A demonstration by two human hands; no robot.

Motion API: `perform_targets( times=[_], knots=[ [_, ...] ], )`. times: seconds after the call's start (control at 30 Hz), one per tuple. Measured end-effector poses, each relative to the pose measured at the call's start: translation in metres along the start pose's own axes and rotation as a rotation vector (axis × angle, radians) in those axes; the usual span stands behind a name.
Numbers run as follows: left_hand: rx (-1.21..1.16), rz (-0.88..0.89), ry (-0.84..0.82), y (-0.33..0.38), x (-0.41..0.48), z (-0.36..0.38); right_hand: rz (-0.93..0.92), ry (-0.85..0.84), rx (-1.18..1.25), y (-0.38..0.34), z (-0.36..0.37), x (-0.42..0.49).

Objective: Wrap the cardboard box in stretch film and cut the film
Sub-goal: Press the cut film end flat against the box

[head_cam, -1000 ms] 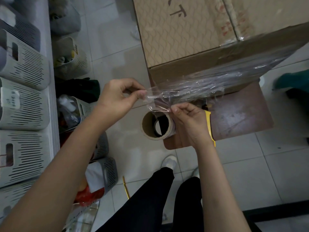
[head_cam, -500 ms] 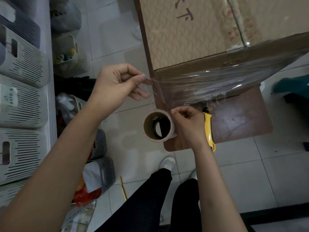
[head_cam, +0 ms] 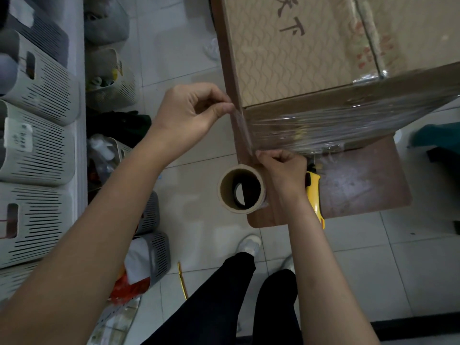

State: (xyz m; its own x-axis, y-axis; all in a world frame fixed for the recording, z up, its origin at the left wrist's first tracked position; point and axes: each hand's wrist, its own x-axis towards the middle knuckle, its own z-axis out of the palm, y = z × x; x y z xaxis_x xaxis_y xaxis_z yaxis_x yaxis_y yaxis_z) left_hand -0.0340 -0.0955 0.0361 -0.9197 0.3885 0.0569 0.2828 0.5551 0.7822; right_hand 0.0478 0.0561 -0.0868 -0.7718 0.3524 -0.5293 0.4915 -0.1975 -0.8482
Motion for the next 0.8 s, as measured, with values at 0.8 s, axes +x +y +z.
perform_targets(
  times=[0.8],
  knots=[
    [-0.563, -0.216, 0.255, -0.011, -0.006, 0.022, -0.052, 0.113, -0.384, -0.018, 0.009, -0.001]
  ],
)
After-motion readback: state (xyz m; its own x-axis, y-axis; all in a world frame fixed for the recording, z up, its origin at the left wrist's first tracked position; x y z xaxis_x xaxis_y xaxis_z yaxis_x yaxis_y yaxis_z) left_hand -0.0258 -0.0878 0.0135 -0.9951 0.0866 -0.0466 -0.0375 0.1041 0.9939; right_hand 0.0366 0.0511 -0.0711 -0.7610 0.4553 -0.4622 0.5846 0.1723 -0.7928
